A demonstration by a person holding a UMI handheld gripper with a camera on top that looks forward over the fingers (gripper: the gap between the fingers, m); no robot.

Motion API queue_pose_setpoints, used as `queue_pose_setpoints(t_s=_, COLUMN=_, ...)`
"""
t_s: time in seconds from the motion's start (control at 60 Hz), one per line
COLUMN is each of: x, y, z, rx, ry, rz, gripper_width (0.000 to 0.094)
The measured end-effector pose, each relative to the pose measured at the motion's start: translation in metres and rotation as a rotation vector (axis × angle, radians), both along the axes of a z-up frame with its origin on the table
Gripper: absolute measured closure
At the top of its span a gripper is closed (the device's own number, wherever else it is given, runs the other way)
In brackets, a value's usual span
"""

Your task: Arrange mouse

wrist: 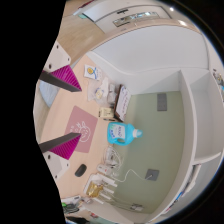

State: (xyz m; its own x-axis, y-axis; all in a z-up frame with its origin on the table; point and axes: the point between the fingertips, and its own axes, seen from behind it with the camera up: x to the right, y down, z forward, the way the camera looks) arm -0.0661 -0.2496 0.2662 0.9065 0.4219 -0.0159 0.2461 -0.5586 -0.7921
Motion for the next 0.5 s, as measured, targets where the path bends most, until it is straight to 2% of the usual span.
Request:
queue_pose_setpoints(t_s=0.167, x=0.040, y=0.004, z=-0.046, rx=-0.072, ry=-0.018, rz=-0.074, gripper_width=0.0092)
queue_pose_setpoints(t_s=0.317, x=0.112, y=0.021, z=-0.118, rx=-0.135, ry=-0.075, rz=-0.164, gripper_width=0.0092)
queue_pose_setpoints(t_s=0.5, x=0.212, y=0.070, z=-0.184, rx=-0.125, ry=-0.128, rz=-0.303, gripper_width=0.0092)
